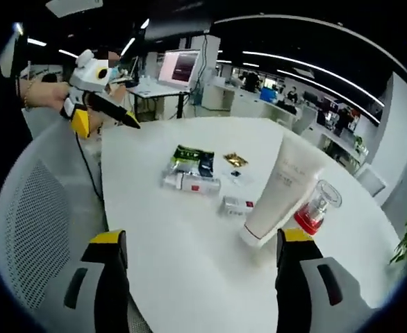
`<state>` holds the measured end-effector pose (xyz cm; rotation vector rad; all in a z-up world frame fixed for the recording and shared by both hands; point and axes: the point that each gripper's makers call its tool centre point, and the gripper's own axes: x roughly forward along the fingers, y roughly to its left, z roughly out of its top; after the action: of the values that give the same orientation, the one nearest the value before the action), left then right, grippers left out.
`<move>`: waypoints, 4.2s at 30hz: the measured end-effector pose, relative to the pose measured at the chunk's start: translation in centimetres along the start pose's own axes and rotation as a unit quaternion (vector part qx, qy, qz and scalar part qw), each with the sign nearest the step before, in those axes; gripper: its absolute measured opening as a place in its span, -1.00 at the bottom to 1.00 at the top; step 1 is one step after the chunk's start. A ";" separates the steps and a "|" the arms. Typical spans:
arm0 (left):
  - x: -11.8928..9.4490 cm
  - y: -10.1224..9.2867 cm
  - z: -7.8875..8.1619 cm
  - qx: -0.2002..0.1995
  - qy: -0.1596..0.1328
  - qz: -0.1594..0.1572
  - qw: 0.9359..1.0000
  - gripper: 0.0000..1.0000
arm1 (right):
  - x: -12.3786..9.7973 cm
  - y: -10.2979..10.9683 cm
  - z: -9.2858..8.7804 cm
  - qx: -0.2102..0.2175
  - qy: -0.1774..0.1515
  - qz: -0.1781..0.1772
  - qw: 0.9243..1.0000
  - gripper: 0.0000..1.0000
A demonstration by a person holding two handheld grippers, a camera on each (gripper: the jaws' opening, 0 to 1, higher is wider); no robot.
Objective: Arrange the skincare products in the storage area until every visible bottle or jar stands upright without overlapping.
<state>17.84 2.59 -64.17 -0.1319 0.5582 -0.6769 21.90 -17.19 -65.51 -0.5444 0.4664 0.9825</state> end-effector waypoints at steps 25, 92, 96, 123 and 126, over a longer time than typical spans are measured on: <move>-0.3 -0.4 -0.5 0.010 0.008 0.023 1.000 0.91 | 8.9 1.6 4.0 -0.129 0.037 0.131 0.982 0.31; -0.3 1.1 -1.9 -0.003 0.031 0.040 0.999 0.89 | 17.9 4.6 0.6 -0.230 0.161 0.239 0.930 -0.62; -0.2 0.6 -1.6 -0.005 0.027 0.037 0.999 0.88 | 17.4 5.5 0.6 -0.198 0.146 0.237 0.940 -0.63; -0.5 -1.2 -0.7 -0.001 0.018 -0.008 1.000 0.84 | 9.3 5.1 4.7 0.039 -0.024 0.149 0.988 -0.63; -0.5 -1.2 -0.3 0.000 0.015 -0.012 1.000 0.83 | 8.7 4.9 5.2 0.044 -0.040 0.143 0.988 -0.63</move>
<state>16.66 2.02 -63.85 -0.1295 0.5859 -0.7026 22.49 -6.15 -67.75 -0.3620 0.5230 1.2463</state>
